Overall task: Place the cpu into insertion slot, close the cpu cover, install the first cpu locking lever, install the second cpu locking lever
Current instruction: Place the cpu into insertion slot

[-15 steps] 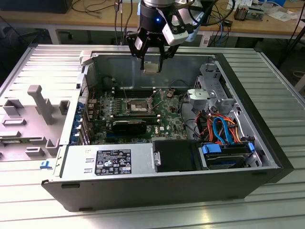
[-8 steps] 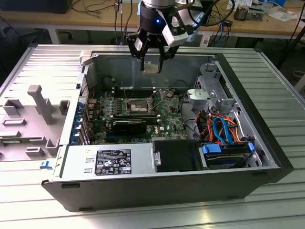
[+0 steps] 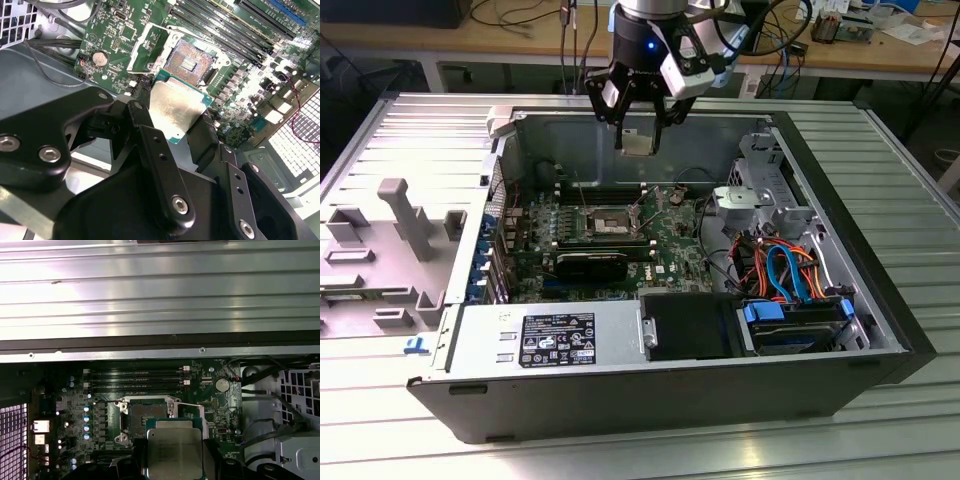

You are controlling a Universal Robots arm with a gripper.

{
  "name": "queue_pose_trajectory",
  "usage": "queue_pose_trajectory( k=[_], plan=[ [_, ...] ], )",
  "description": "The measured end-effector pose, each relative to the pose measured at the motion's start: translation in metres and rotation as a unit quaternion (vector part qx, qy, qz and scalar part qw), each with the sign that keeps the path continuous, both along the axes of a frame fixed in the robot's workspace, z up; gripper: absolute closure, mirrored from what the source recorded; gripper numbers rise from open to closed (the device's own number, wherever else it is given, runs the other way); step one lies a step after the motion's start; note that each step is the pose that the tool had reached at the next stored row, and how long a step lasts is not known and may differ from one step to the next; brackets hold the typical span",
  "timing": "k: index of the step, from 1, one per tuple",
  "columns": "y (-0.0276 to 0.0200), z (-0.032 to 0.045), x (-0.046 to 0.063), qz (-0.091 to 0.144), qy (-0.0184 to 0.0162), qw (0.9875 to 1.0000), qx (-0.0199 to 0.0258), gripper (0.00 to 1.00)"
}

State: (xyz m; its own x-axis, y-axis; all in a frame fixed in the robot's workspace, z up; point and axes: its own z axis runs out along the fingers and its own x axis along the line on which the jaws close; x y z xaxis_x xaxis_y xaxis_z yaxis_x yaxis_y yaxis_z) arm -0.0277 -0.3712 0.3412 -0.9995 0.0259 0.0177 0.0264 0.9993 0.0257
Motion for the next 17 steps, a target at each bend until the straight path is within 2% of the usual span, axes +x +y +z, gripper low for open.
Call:
queue_pose_trajectory(
  k=[17],
  plan=[
    [-0.0006,-0.0051,0.0,0.0,0.0,1.0,-0.0004,0.46]
  ],
)
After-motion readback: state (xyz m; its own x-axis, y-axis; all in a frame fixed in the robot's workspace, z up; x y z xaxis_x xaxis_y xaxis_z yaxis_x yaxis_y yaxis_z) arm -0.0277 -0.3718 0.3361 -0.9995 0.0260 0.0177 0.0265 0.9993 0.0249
